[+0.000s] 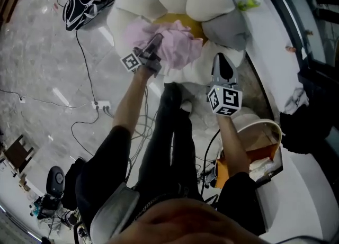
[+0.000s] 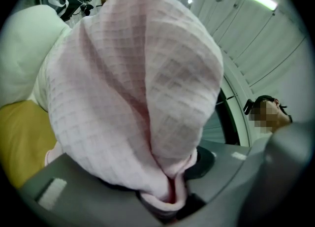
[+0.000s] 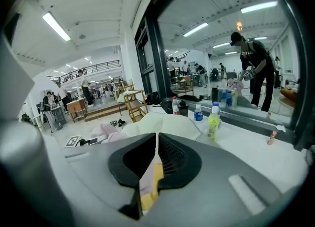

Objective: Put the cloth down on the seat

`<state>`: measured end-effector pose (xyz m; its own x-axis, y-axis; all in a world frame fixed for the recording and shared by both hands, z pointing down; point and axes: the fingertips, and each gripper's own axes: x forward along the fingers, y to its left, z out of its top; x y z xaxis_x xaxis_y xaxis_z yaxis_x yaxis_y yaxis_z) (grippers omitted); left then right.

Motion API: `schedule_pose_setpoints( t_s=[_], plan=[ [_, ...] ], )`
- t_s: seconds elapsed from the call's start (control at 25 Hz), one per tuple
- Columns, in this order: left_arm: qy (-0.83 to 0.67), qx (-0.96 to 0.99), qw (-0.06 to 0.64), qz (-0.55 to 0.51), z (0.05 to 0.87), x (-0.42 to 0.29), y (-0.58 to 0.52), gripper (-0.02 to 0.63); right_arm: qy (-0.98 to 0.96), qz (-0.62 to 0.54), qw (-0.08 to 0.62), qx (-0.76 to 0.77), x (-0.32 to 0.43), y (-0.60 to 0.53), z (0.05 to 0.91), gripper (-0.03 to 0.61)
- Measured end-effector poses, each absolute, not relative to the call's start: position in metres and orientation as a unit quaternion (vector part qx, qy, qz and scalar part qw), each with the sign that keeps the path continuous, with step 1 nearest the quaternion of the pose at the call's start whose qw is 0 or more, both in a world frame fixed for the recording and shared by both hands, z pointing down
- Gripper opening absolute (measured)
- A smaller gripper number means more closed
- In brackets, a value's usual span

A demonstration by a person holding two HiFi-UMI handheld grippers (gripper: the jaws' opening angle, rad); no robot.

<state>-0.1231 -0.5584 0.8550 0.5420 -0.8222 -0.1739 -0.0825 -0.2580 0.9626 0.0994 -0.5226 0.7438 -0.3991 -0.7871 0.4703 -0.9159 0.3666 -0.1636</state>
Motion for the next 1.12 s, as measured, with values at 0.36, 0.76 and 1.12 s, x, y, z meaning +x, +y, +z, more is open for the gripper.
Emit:
schedule_pose_setpoints(
  t_s=[0.36, 0.76, 1.12],
  plan=[
    [-0.336, 0.692, 0.532, -0.355, 0.924, -0.117, -0.589, 0.222, -0.803, 0.238, 0.175, 0.518, 0.086, -0.507, 0.804, 0.003],
    [-0.326, 0.678, 0.559, -0.35, 0.973, -0.092, -0.636, 0.227, -0.787, 0.27, 0.204, 0.516, 0.09, -0.487, 0.853, 0.003],
    [-0.412, 0.64, 0.605, -0.233, 1.059, -0.092, -0.637, 0.391, -0.782, 0.296, 0.209, 0.508, 0.091, -0.474, 0.871, 0.002]
  ],
)
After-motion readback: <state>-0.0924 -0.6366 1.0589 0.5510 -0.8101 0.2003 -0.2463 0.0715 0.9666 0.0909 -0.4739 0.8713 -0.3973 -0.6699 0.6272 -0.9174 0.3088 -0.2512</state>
